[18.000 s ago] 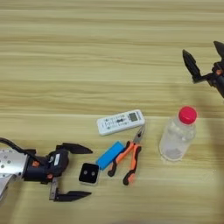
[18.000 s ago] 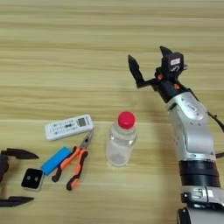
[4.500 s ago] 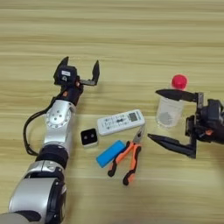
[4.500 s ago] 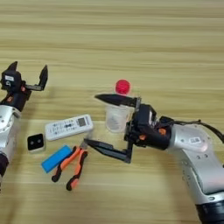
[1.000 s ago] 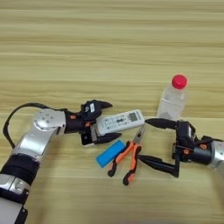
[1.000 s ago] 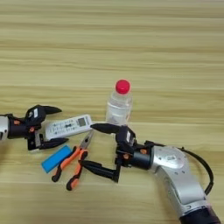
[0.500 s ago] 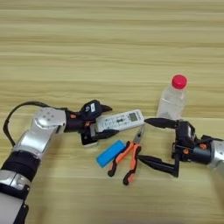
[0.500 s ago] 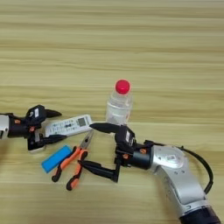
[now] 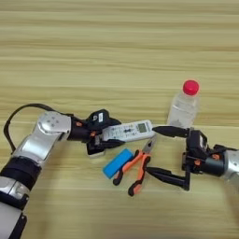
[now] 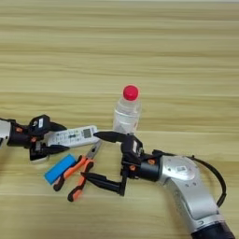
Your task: Move the objects on the table
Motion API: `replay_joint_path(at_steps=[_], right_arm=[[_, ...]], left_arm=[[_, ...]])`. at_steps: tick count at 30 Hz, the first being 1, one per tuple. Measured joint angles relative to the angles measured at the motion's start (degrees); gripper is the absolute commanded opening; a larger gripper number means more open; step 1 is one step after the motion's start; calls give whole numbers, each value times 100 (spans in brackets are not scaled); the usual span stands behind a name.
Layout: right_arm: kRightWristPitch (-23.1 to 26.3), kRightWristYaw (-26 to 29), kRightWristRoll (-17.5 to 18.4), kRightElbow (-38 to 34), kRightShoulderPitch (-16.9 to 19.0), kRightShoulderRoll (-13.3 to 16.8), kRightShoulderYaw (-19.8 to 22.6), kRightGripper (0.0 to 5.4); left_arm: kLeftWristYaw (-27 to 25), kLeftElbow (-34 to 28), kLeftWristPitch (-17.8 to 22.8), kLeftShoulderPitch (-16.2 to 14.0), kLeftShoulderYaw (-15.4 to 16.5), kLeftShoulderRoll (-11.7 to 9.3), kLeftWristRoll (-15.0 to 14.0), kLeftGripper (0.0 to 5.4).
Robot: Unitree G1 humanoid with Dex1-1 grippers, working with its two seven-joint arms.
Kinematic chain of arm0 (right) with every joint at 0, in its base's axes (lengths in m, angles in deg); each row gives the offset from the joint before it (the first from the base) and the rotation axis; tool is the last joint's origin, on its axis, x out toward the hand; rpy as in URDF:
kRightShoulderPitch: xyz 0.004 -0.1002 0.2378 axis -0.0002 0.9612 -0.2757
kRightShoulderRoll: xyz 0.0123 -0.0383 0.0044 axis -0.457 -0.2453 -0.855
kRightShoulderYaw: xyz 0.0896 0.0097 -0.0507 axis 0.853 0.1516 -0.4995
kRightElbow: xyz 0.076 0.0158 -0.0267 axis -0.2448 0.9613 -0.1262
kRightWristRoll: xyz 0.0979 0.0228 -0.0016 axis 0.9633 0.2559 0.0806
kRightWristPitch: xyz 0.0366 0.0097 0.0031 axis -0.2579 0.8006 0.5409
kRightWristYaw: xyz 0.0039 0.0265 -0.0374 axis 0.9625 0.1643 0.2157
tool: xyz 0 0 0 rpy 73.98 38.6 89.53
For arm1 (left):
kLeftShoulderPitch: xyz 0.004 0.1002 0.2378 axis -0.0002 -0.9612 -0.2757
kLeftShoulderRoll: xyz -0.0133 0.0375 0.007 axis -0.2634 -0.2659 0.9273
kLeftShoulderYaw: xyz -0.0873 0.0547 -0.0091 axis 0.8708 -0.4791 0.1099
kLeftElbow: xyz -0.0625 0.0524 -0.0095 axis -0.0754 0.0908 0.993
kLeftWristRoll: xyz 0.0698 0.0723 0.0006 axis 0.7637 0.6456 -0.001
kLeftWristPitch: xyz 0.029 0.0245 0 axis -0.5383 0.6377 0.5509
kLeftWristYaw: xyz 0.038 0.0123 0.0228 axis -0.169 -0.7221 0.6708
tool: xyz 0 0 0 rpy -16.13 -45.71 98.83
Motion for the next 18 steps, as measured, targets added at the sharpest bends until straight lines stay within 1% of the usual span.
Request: replay_joint_path(at_steps=[5, 9, 11, 15, 16, 18], right_arm=[[1, -51, 0, -39, 18, -2, -19, 540], [1, -64, 0, -39, 18, -2, -30, 540], [1, -66, 1, -39, 18, -2, -33, 540], [1, -74, 1, -39, 18, -3, -35, 540], [1, -76, 1, -38, 18, -4, -35, 540], [1, -76, 1, -36, 18, -4, -35, 540]], left_arm=[[-15, 2, -17, 11, -52, -25, 0, 284], [-11, -23, -16, 10, -13, -27, -18, 284], [-12, -101, 59, -5, 23, -27, -51, 284], [23, -578, 158, -64, 200, -38, -120, 284], [24, -712, 165, -94, 247, -56, -189, 284], [28, -855, 179, -155, 299, -79, -238, 284]])
